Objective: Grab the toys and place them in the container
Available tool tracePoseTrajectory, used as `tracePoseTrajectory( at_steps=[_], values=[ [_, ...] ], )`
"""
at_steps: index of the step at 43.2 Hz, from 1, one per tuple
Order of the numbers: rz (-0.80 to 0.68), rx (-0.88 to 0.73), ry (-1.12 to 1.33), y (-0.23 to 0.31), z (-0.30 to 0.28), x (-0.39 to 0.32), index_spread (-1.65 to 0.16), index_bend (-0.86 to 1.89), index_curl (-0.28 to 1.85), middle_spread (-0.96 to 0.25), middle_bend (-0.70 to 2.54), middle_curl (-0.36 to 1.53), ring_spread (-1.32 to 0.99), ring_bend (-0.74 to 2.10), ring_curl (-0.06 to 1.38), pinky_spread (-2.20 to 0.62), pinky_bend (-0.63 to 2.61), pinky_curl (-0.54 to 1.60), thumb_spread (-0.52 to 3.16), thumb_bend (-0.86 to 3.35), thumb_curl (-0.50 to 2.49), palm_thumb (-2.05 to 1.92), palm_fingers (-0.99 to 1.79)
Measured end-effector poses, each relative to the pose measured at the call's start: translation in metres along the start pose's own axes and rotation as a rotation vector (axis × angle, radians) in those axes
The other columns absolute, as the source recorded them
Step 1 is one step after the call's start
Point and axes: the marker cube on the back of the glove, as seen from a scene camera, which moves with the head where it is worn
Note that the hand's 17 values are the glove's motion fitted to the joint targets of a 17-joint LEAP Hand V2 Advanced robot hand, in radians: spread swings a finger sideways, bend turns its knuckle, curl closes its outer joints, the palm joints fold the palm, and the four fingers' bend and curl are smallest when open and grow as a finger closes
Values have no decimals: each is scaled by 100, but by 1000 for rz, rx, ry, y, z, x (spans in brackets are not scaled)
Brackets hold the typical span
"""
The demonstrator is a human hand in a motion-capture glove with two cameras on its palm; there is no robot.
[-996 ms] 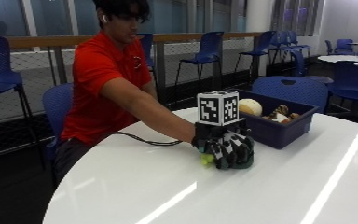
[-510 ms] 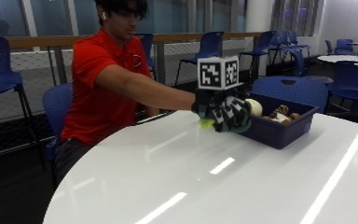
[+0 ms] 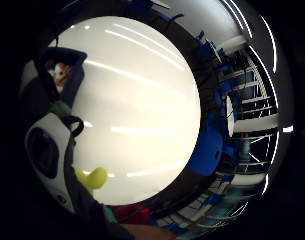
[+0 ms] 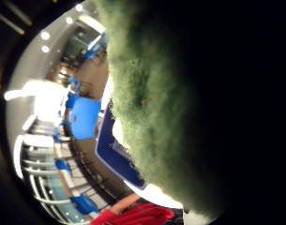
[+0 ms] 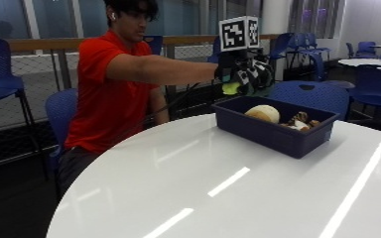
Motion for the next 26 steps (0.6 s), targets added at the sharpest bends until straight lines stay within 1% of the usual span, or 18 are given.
tracePoseTrajectory(
  at_steps=[7, 16, 23, 26],
  values=[
    [-68, -4, -34, 0, -10, -48, -46, 35, 48, -49, 74, 84, -44, 119, 62, -44, 111, 47, 60, 6, 100, 65, 102],
    [-116, -9, -38, -3, -22, -99, -47, 32, 55, -51, 70, 90, -44, 119, 61, -44, 111, 48, 60, 4, 104, 65, 101],
    [-196, 2, -82, 3, -41, -145, -48, 29, 60, -52, 68, 94, -44, 119, 61, -45, 112, 48, 60, 3, 107, 65, 100],
    [-283, 10, -111, 7, -48, -156, -49, 27, 62, -53, 67, 95, -44, 119, 61, -45, 112, 48, 60, 3, 108, 65, 100]
  ],
)
